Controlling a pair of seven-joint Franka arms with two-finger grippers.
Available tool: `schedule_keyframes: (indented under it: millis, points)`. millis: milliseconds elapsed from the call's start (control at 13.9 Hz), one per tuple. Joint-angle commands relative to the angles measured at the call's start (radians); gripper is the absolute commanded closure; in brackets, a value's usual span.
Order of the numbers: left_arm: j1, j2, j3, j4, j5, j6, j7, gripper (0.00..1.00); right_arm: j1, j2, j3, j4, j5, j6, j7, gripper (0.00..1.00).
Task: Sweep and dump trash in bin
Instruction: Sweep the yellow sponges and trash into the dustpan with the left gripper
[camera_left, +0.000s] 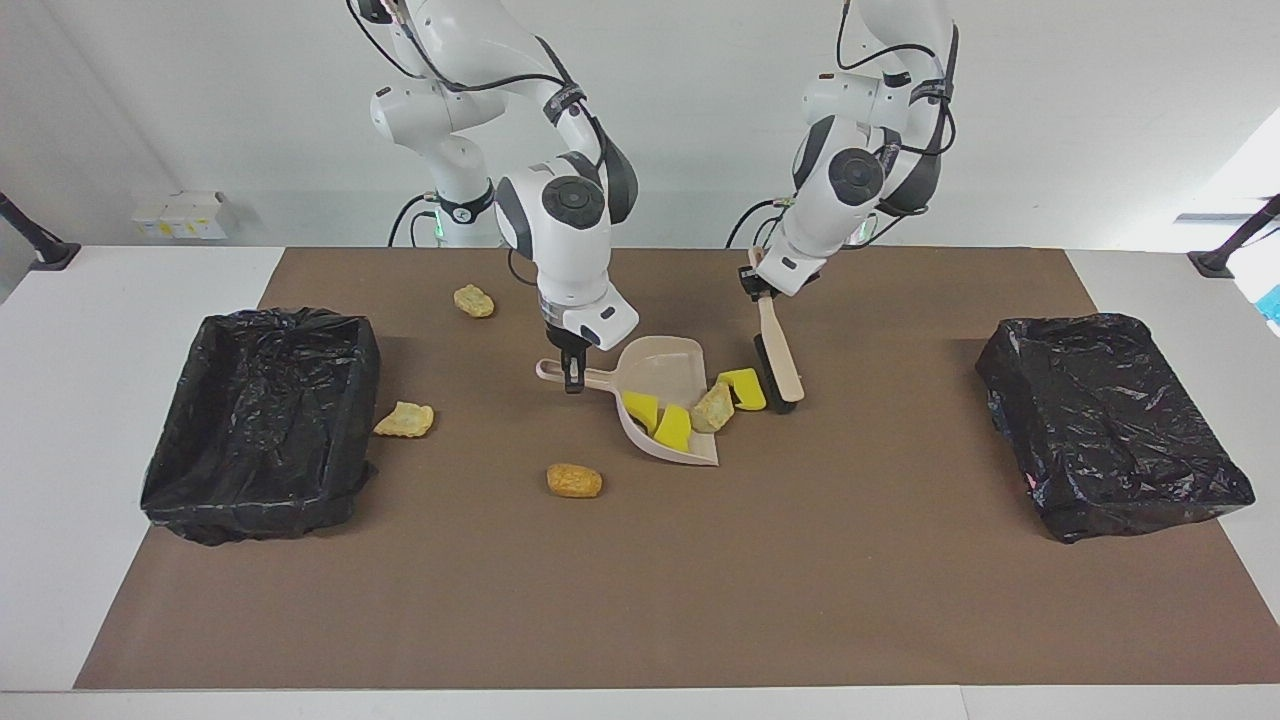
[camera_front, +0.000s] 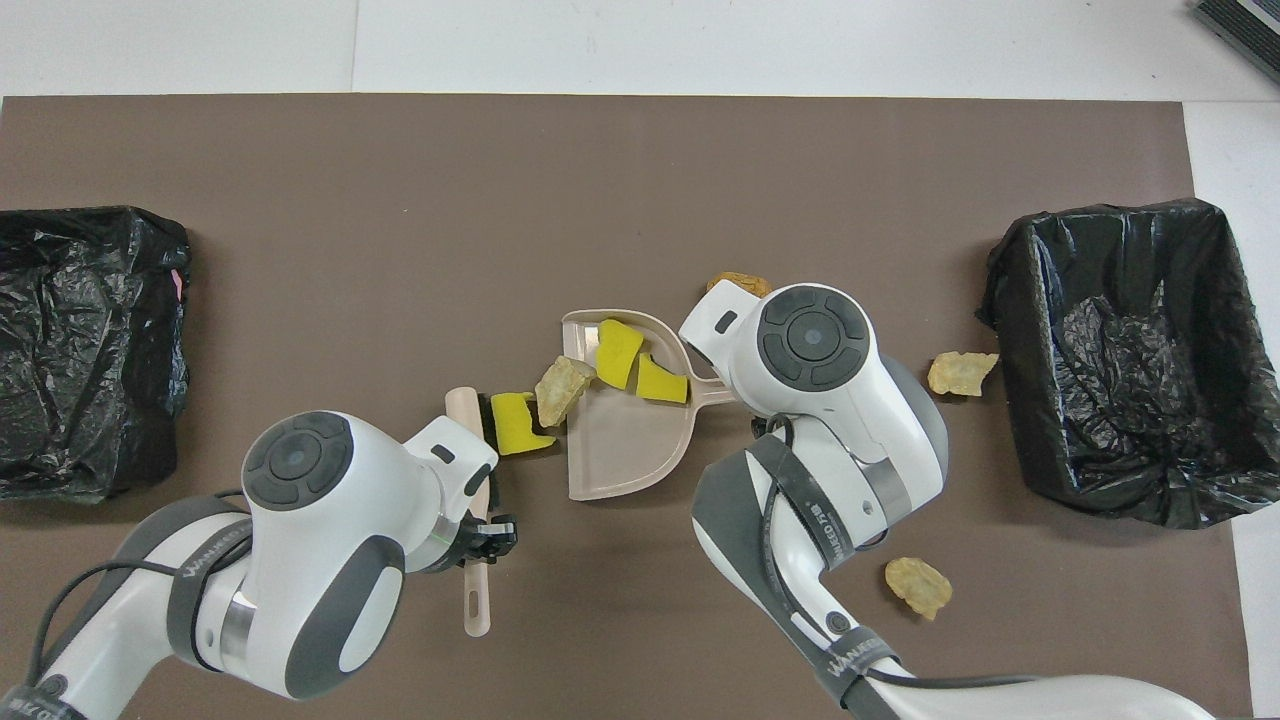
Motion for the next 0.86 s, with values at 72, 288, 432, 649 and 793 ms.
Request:
schedule_keyframes:
  millis: [72,288,432,649,793]
  points:
    - [-0.091,-0.007,0.015,0.004,-0.079,0.077,0.004,1.0,0.021,-0.009,0.007,-0.023,0.01,0.041,0.053,1.0]
    - [-0.112,0.034,0.015,0.073,-0.086,0.088,0.01,1.0,0.019,-0.009,0.007,-0.025,0.011,0.042,0.056,1.0]
    - [-0.095,0.027,0.02,0.085,-0.086,0.071,0.023,1.0,0.013,-0.009,0.007,-0.026,0.011,0.038,0.05,1.0]
    - [-0.048,0.022,0.029,0.114,-0.075,0.05,0.146,1.0,0.01,-0.008,0.007,-0.025,0.011,0.041,0.049,1.0]
    - [-0.025,0.019,0.029,0.105,-0.073,0.036,0.154,1.0,0.008,-0.007,0.007,-0.025,0.013,0.042,0.053,1.0]
